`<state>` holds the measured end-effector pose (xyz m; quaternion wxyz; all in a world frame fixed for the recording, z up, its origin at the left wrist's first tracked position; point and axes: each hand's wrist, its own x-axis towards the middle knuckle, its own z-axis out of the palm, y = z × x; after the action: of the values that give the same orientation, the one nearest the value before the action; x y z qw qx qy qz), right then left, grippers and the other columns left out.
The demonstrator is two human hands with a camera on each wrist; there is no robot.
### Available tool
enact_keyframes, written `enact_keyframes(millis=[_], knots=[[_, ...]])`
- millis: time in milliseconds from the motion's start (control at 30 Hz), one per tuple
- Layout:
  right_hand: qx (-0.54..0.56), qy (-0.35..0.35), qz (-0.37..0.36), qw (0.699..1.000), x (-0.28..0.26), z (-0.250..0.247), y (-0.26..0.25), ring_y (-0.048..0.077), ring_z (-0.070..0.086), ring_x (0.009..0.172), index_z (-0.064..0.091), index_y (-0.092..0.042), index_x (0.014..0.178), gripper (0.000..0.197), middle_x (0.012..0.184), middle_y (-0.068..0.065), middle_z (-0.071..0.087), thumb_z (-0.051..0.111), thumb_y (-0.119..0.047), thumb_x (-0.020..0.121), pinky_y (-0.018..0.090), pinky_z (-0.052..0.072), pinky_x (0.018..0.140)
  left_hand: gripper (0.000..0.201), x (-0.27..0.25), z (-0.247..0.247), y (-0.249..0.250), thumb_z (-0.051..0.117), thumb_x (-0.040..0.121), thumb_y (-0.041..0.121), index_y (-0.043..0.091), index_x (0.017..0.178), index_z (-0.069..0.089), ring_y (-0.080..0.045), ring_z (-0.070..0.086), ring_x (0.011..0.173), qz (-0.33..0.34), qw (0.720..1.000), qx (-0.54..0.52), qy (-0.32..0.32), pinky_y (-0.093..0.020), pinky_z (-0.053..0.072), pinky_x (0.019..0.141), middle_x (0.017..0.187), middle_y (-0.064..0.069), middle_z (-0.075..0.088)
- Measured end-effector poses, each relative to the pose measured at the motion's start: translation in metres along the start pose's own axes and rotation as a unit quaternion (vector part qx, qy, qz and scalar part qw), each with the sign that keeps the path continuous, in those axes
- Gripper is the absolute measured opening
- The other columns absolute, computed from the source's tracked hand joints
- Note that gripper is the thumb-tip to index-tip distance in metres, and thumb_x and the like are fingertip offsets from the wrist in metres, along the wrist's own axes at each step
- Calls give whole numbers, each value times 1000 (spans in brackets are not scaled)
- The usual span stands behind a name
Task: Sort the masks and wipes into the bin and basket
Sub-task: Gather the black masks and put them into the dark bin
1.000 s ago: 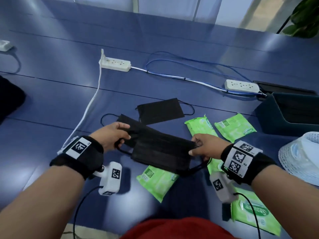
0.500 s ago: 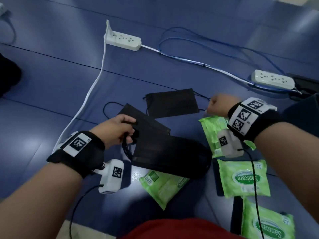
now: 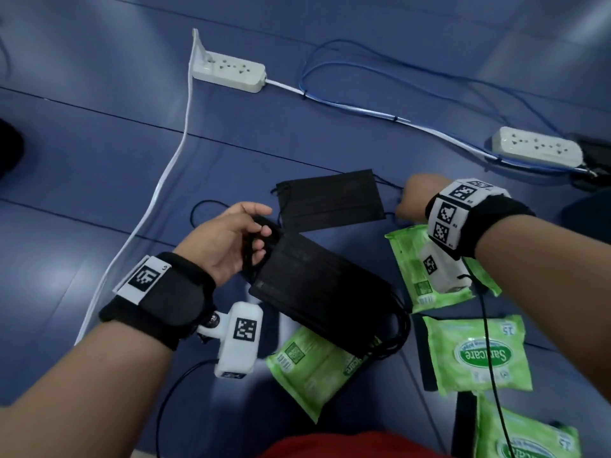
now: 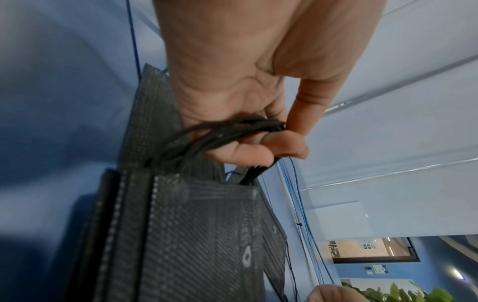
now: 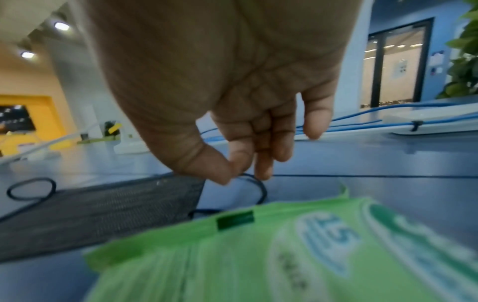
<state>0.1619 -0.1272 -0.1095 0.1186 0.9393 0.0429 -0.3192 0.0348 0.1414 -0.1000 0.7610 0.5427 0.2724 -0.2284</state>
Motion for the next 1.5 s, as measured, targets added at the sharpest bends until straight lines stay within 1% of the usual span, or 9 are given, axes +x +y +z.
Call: enact_keyframes(millis=[167,300,600,733,933,1033,1167,1300,1500], knots=[[71,69,-16,995,-12,0,12,29,53,81,57,-11,88,18,89,13,56,58,-28,83,28,42,71,31,-7,1,2,35,90,-1,19,89,58,-8,48,47,9,1000,-23,9,-17,47,46,60,3,56],[33,27,-53,998,-14,3,7,30,59,88,61,-10,102,22,104,13,64,62,-16,81,26,41,71,29,-11,5,4,36,91,0,19,90,58,-8,50,47,15,999,-31,19,-17,46,46,60,3,57],[30,27,-50,998,1,8,-5,24,53,61,69,-7,84,24,71,7,58,67,-28,71,25,43,58,27,-16,-7,2,38,90,-1,17,91,58,-7,51,46,22,998,-44,39,-17,46,45,58,3,57],[110,57,-56,991,-11,3,0,29,60,74,66,-6,79,24,80,14,63,62,-29,76,28,43,64,26,-17,-6,-3,38,90,-1,17,90,57,-8,51,47,22,998,-50,37,-18,47,46,60,2,57],[371,156,-157,902,-75,-43,8,12,50,60,53,-19,58,22,55,-5,61,55,-12,79,26,40,63,24,-30,9,4,39,91,1,17,93,56,-8,52,49,39,998,-55,13,-18,48,47,64,2,57],[499,171,-196,826,-118,-55,2,8,54,49,49,-20,68,12,46,-5,59,51,-10,75,26,43,61,25,-42,20,13,38,91,-2,18,83,52,-7,50,48,57,996,-63,-2,-14,41,42,66,1,55],[624,131,-239,732,-169,-49,-13,7,48,35,44,-15,88,16,54,-1,57,44,0,94,12,39,39,30,-61,35,17,38,89,-4,19,72,46,-7,50,47,83,994,-62,-30,-13,38,40,62,1,57],[625,29,-276,730,-196,-31,-38,13,61,50,45,-18,95,20,77,4,65,36,0,97,24,49,58,24,-79,49,17,39,92,0,16,77,49,-11,57,50,95,991,-61,-76,-17,49,47,64,-3,61],[561,-17,-327,761,-215,-19,-68,24,62,86,41,-23,88,37,92,6,64,29,12,89,28,45,73,18,-104,63,18,49,89,32,15,87,52,-15,57,55,102,983,14,-151,-23,52,55,66,-3,56]])
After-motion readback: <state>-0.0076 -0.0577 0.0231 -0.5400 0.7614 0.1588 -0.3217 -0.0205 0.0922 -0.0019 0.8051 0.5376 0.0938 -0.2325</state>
